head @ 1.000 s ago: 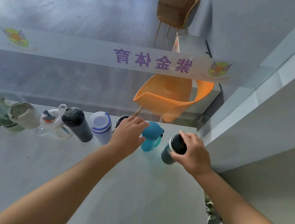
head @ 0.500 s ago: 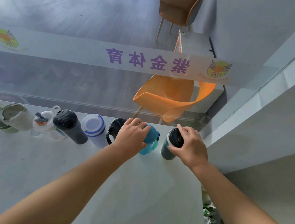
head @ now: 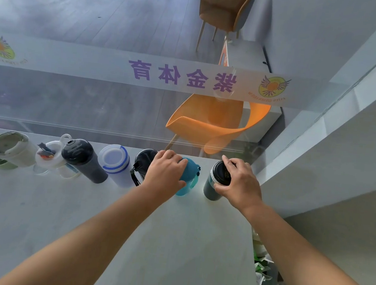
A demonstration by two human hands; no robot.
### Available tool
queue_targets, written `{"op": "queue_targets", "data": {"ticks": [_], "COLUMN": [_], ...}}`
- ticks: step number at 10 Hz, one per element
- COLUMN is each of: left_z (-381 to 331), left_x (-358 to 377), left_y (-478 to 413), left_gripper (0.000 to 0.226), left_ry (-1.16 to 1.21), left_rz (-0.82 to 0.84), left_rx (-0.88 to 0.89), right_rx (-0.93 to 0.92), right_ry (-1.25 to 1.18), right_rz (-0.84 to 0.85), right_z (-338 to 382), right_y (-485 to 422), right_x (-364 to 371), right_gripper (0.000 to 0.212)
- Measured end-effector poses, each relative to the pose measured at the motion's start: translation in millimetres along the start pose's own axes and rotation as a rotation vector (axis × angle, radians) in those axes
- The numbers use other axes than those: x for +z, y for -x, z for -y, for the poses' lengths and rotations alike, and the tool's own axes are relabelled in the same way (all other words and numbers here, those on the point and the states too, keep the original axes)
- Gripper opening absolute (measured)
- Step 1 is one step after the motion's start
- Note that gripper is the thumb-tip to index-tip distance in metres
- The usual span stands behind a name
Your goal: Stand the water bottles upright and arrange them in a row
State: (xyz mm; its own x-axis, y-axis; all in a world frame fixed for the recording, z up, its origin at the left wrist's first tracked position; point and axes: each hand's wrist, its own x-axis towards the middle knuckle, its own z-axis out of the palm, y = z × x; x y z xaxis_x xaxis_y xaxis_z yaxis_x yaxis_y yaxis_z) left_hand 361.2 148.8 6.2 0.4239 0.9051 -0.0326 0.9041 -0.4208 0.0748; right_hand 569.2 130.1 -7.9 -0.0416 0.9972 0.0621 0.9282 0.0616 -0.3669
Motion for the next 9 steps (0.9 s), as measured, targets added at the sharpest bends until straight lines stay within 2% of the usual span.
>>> {"op": "queue_targets", "data": {"ticks": [4,6,8,9], "left_z": [-1.5,7.2,30.7,48.3], "left_x": [0.2,-5.1,-19.7,-16.4], "left_y": [3.1,17.0,47.7,64.4], "left_gripper": [0.055,0.062,0.053,0.047], "left_ry": [-0.003,0.028,0.079,0.067], "left_rz": [-0.007,-0.069,-0.137,-0.208], "left_rx": [0.000,-0.022,-0.069,-0.073], "right_rx": [0.036,0.061,0.079,0.120], "right_ry": [0.025,0.043,0.097,0.160], "right_rz": [0.011,0.006,-0.008,-0.070], "right_z": [5.1,8.8,17.4,28.1], "right_y": [7.9,11.7,16.7,19.1], "right_x": [-2.0,-2.8,1.3,4.4], "right_gripper": [0.080,0.080,0.088,0.089]}}
